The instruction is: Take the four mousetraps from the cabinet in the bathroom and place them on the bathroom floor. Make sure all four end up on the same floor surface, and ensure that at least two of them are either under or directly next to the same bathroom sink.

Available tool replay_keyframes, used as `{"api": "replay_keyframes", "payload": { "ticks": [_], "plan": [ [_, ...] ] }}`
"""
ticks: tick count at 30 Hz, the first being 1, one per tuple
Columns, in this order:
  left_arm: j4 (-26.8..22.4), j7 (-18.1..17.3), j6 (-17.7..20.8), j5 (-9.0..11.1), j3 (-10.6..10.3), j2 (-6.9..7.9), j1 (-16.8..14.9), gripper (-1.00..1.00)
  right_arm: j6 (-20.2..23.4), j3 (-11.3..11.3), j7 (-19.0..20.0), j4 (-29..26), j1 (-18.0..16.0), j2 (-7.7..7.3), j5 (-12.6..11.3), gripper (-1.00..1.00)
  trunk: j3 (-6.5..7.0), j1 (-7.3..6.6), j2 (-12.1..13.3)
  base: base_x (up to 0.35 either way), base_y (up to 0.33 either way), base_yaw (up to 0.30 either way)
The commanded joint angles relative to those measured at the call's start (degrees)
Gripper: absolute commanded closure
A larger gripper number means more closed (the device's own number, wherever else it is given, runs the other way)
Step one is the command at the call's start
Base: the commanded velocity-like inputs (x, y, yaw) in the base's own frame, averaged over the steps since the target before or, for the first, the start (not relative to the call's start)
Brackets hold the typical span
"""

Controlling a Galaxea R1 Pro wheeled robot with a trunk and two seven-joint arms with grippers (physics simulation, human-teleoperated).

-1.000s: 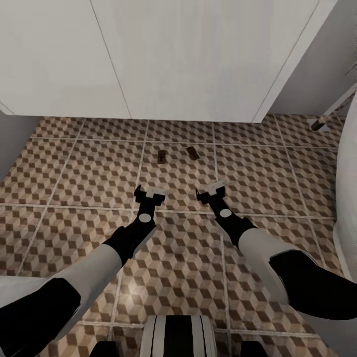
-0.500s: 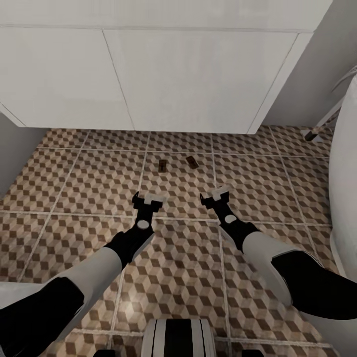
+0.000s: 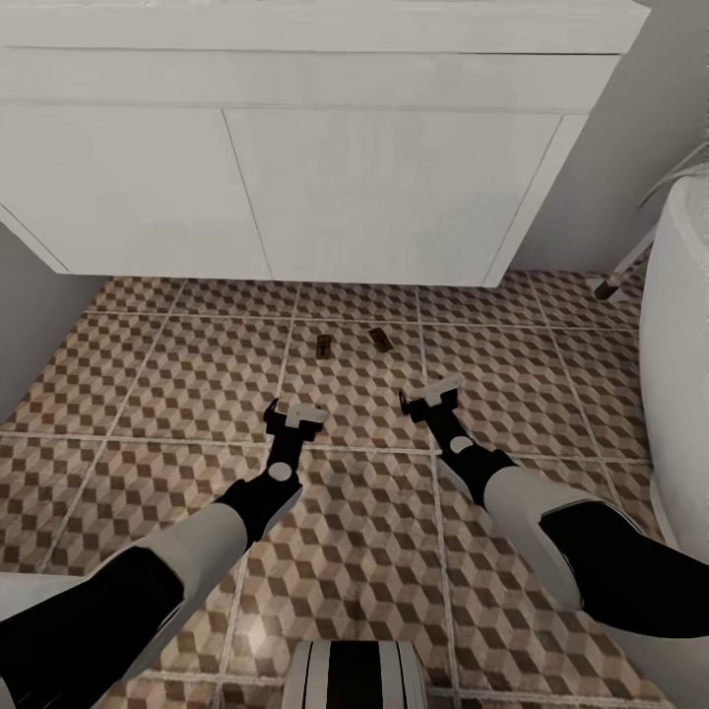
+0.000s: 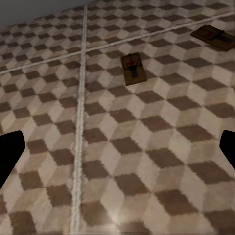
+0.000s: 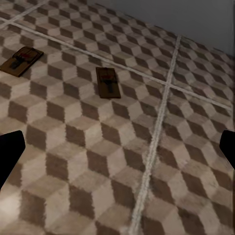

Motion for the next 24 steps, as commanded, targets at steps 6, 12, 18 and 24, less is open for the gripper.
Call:
{"api": "replay_keyframes", "payload": {
  "ticks": [6,12,18,24],
  "plan": [
    [3.34,-0.88,-2.28,0.55,-0.49,-0.08,-0.01,-1.00,-0.47,0.17,-0.60,0.46,1.38,-0.72,0.56,-1.00,1.30,-0.16,0.07,0.000,0.000,0.000],
    [6.23,-1.15,-7.52,0.55,-0.49,-0.12,0.06,-1.00,-1.25,0.12,-0.60,0.53,3.19,-1.27,0.53,-1.00,2.63,-0.31,0.15,0.000,0.000,0.000],
    [9.37,-1.20,-11.47,0.55,-0.46,-0.17,0.30,-1.00,-3.07,0.09,-0.60,0.58,4.64,-1.42,0.52,-1.00,3.96,-0.47,0.23,0.000,0.000,0.000],
    [13.07,-1.22,-15.99,0.55,-0.42,-0.18,0.60,-1.00,-3.95,0.08,-0.66,0.59,6.18,-1.80,0.52,-1.00,5.29,-0.62,0.31,0.000,0.000,0.000]
  ]
}}
